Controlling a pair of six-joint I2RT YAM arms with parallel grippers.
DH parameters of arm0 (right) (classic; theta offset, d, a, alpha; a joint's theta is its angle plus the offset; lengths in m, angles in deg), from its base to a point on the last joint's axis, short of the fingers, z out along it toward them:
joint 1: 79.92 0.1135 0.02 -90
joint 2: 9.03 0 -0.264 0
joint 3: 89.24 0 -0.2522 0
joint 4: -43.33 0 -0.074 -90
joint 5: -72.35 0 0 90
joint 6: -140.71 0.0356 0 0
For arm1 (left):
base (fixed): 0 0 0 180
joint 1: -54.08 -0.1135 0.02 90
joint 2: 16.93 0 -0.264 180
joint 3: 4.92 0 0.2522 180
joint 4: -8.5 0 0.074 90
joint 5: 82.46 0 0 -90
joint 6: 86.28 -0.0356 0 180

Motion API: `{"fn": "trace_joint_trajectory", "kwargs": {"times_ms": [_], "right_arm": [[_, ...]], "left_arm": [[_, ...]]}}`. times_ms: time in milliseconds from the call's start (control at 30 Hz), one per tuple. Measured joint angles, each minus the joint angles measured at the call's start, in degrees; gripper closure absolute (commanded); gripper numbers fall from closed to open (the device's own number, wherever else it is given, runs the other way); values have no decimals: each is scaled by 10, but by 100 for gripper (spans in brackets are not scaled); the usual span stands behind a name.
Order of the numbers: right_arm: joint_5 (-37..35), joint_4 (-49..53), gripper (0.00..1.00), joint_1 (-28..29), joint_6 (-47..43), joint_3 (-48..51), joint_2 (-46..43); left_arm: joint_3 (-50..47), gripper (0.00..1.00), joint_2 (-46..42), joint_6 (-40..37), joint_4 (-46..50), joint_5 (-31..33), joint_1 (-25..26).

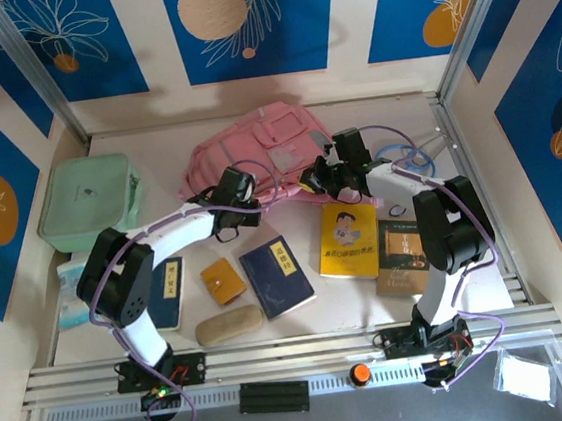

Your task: Pack the student bag

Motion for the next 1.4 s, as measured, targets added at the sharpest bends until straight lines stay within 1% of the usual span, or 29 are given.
{"fn": "trace_joint_trajectory", "kwargs": {"times_ms": [133, 167, 300, 400, 533, 633, 700, 800, 833, 867, 933, 1033, 1133, 1267, 1333, 1400], "right_arm": [[-7, 3, 100, -1, -2, 0, 0], [-9, 5, 100, -2, -5, 0, 1], [-11, 11, 100, -7, -14, -1, 5], [-12, 17, 100, -16, -26, -9, 16], [-16, 30, 100, -24, -53, -44, 49], [-15, 38, 100, -27, -75, -81, 84], [-10, 47, 95, -28, -88, -110, 111], [8, 72, 83, -37, -103, -160, 156], [14, 74, 78, -40, -106, -174, 168], [19, 75, 71, -44, -108, -183, 176], [23, 77, 60, -52, -111, -189, 180], [17, 83, 52, -64, -107, -186, 171], [-10, 89, 48, -78, -100, -152, 128], [-44, 89, 42, -86, -64, -64, 23], [-50, 78, 40, -75, -35, -18, -20], [-48, 60, 38, -52, -2, 18, -41]], "left_arm": [[-14, 99, -1, 3, -11, -3, -3], [-19, 100, -2, 3, -14, -5, -5], [-42, 100, -19, 1, -21, -11, -28], [-61, 100, -40, 1, -22, -15, -57], [-68, 100, -52, -12, -21, -20, -94], [-68, 100, -52, -25, -17, -29, -102], [-68, 100, -52, -30, -12, -41, -101], [-59, 100, -52, -40, 3, -50, -92], [-51, 100, -52, -43, 12, -50, -88], [-43, 100, -51, -44, 23, -50, -82], [-27, 100, -49, -49, 40, -53, -69], [-7, 100, -46, -55, 64, -59, -47], [12, 100, -38, -53, 85, -74, -35], [39, 100, -18, -43, 108, -88, -23], [50, 100, -11, -40, 115, -95, -21], [59, 100, -3, -37, 119, -101, -19]]}}
